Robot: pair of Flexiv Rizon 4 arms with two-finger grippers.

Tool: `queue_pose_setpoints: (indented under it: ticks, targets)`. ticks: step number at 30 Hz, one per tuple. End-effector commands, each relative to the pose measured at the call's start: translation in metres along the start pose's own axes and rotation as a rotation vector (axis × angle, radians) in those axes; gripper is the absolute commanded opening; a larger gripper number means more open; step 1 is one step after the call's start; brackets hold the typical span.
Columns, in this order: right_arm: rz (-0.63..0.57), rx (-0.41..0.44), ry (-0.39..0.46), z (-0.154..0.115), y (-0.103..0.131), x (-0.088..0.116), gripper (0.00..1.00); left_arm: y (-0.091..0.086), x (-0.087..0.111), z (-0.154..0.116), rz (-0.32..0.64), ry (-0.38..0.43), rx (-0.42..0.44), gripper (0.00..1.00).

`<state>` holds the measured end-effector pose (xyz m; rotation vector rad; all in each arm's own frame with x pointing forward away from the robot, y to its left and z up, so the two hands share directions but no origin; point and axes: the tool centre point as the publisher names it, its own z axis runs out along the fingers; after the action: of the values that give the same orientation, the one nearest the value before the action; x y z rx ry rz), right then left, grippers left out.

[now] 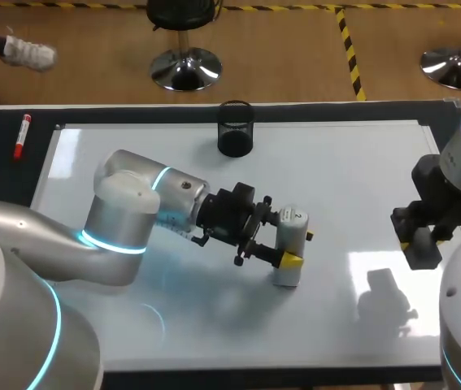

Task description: Pick up the inspection probe, press it on each red-marked spot on the whiteboard one by one, put down the probe, pick up the eraser, and wipe off all the red marks.

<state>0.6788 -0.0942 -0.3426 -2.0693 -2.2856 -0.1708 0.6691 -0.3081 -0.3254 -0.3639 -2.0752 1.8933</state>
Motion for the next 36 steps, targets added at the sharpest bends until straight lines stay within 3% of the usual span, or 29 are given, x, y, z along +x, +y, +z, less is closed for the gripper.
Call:
queue_pose_setpoints:
  ticks: [1,24,36]
  targets:
    - [-0.001,-0.002,0.003,-0.001,-0.001,-0.001,0.0,0.008,0.001,0.001,0.0,-0.001,0.001,0.0]
    - [-0.001,-0.002,0.003,-0.001,-0.001,-0.001,0.0,0.007,0.002,0.004,0.003,0.002,0.008,0.0]
    - [-0.001,-0.002,0.003,-0.001,-0.001,-0.001,0.0,-0.013,0.005,0.003,0.023,0.009,0.012,0.0]
